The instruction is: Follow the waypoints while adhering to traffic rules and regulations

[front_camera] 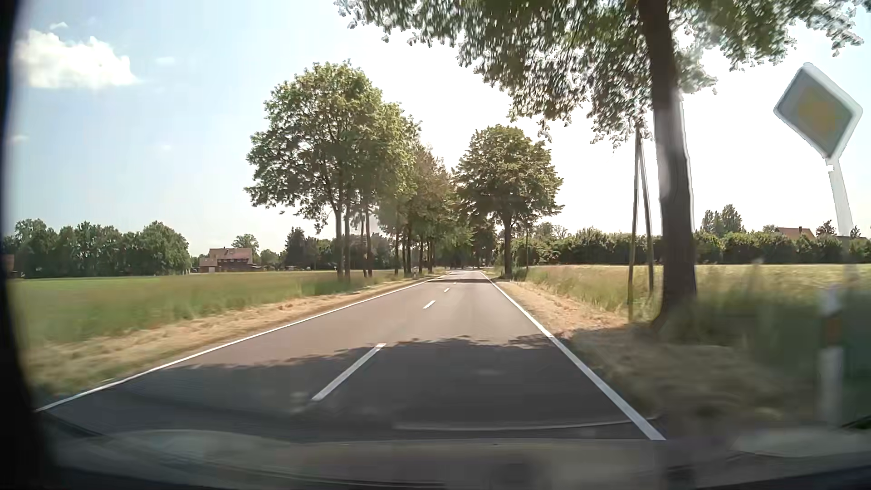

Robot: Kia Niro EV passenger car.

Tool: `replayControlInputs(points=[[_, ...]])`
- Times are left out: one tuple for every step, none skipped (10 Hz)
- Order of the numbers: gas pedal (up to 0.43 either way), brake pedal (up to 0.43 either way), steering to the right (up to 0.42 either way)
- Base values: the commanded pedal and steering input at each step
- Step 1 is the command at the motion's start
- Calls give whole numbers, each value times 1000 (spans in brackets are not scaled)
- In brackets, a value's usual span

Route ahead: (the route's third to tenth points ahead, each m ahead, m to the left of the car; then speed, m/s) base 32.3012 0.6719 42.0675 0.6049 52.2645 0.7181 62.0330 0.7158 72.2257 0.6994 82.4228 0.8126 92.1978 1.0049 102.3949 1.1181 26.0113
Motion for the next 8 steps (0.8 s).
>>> replayControlInputs(points=[[209, 6, 3], [209, 6, 3], [209, 6, 3], [209, 6, 3], [209, 6, 3], [209, 6, 3], [197, 6, 3], [169, 6, 3]])
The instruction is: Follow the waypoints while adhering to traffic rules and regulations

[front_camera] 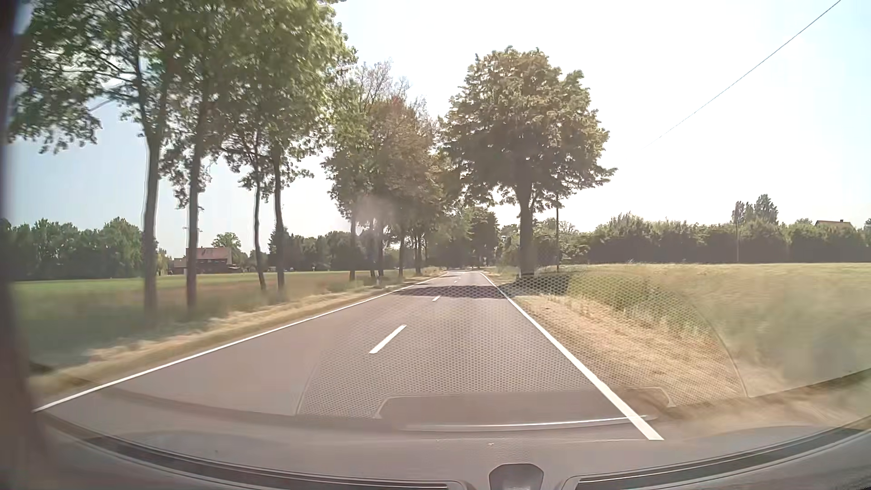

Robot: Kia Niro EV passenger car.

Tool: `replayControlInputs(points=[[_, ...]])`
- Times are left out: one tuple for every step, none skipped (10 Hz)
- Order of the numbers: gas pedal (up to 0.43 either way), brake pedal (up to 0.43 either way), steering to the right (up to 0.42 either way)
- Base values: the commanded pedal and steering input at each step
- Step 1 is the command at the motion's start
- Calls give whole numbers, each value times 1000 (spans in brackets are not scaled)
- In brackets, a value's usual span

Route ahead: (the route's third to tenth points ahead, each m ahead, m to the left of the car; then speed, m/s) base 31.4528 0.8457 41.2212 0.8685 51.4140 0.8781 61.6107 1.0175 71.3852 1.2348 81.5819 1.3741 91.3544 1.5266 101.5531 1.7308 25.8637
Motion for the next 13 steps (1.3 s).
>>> replayControlInputs(points=[[157, 0, 3], [150, 6, 3], [150, 6, 3], [150, 6, 3], [150, 6, 3], [150, 6, 3], [150, 6, 3], [150, 6, 3], [138, 6, 3], [138, 6, 3], [130, 6, 3], [130, 6, 3], [130, 6, 2]])
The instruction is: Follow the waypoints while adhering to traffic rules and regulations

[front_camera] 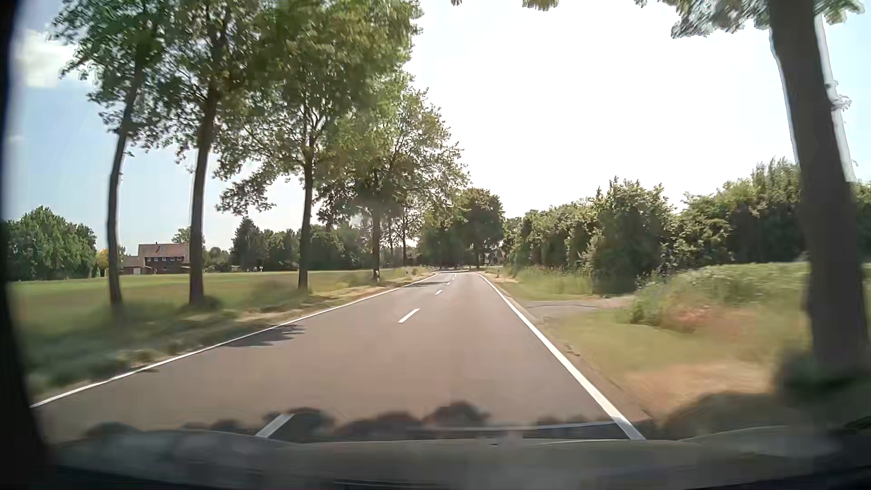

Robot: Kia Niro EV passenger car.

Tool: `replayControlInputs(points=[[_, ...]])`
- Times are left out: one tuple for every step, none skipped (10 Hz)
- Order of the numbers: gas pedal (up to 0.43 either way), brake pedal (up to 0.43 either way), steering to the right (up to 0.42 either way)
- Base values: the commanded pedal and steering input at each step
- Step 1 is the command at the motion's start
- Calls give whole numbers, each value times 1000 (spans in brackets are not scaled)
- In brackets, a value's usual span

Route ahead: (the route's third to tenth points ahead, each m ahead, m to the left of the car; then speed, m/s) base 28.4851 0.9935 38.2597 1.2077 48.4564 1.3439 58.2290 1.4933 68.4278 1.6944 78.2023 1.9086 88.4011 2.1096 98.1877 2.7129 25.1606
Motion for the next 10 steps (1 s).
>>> replayControlInputs(points=[[118, 6, 1], [118, 6, 0], [118, 6, 0], [118, 6, 0], [118, 6, 0], [118, 6, 0], [110, 6, 0], [0, 6, 0], [0, 6, 0], [0, 6, 0]])
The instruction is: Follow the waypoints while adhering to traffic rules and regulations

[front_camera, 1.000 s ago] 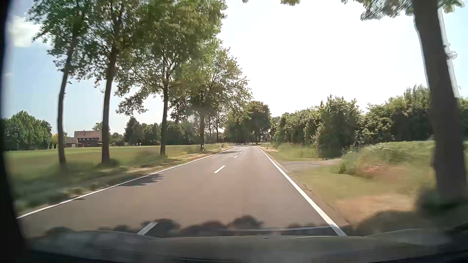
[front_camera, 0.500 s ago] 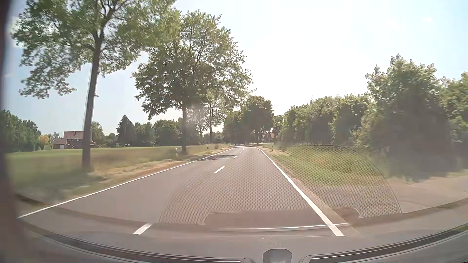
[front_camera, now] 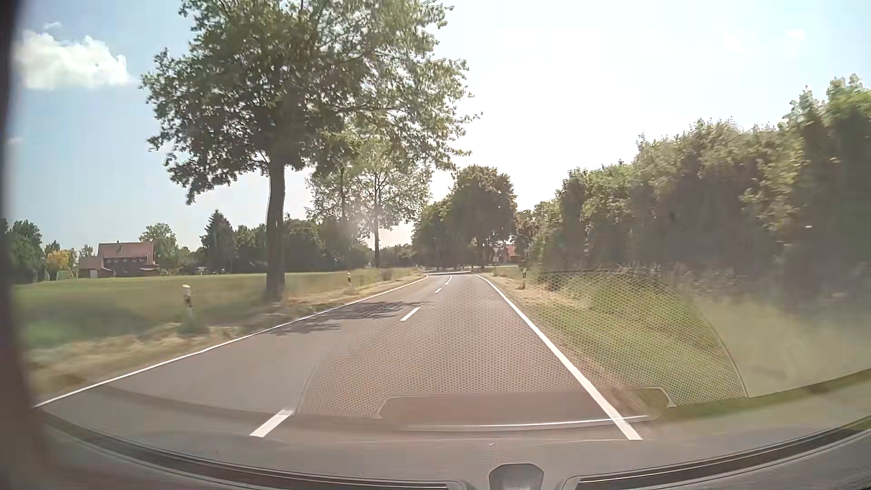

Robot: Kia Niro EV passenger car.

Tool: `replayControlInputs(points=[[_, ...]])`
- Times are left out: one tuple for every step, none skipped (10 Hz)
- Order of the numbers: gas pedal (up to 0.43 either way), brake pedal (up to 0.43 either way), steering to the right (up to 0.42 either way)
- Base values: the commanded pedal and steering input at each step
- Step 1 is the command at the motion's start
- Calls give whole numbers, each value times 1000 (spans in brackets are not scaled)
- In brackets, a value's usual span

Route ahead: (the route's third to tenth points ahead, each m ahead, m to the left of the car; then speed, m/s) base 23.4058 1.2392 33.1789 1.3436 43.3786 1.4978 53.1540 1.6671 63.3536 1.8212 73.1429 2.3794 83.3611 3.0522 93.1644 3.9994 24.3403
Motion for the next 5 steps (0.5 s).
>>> replayControlInputs(points=[[0, 6, 0], [0, 6, 0], [0, 6, 0], [0, 6, 0], [0, 6, 0]])
